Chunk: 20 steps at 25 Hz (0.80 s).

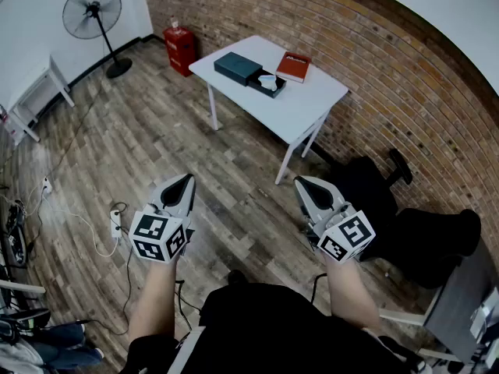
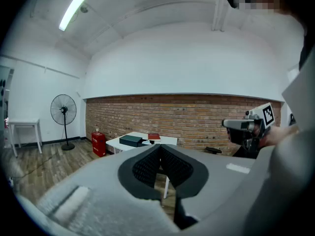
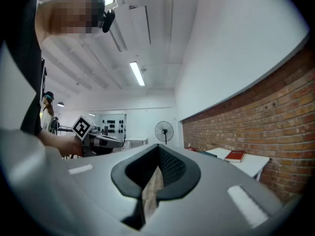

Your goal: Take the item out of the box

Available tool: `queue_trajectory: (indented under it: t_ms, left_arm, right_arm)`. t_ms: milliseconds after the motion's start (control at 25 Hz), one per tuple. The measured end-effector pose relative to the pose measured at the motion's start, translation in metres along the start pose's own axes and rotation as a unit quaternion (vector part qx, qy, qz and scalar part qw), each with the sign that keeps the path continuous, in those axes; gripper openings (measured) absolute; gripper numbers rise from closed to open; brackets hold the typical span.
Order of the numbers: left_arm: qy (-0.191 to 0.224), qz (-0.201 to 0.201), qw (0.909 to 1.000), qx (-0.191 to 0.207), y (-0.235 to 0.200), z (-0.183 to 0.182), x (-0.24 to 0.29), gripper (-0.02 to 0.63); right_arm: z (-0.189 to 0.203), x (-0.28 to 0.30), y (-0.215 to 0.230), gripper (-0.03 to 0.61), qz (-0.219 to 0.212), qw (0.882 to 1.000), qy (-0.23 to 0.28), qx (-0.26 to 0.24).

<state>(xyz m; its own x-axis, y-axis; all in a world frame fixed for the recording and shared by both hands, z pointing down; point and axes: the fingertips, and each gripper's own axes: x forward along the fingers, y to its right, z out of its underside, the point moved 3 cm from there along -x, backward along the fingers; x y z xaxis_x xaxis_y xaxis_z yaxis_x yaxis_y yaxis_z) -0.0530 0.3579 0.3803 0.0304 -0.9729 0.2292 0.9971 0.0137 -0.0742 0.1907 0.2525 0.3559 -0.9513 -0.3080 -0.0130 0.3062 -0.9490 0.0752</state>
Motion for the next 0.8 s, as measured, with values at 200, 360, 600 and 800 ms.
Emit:
queue_trajectory:
  t_ms: [200,360,600,800]
  left_arm:
    - [0.034,0.004,0.9977,-0.059,0.046,0.003,0.031,0.006]
    - [0.009,0.032,0.9985,-0.043,0.077,0.014,0.047,0.006]
    - [-0.012,0.042,0.9977,-0.051,0.088,0.033,0.044,0.006]
    - [-0.018,0.092,0.9949,-0.036,0.102,0.039,0.037,0.006]
  right_arm:
    - [0.019,-0.015,0.017,-0.002,0.003,0.999,-0.012,0.039]
    - [0.017,-0.039,0.022,-0.002,0.01,0.999,-0.015,0.03]
    - [0.034,-0.058,0.013,-0.002,-0.005,0.999,-0.044,0.019]
    - [0.051,-0.052,0.019,0.0,0.002,0.995,-0.087,0.046]
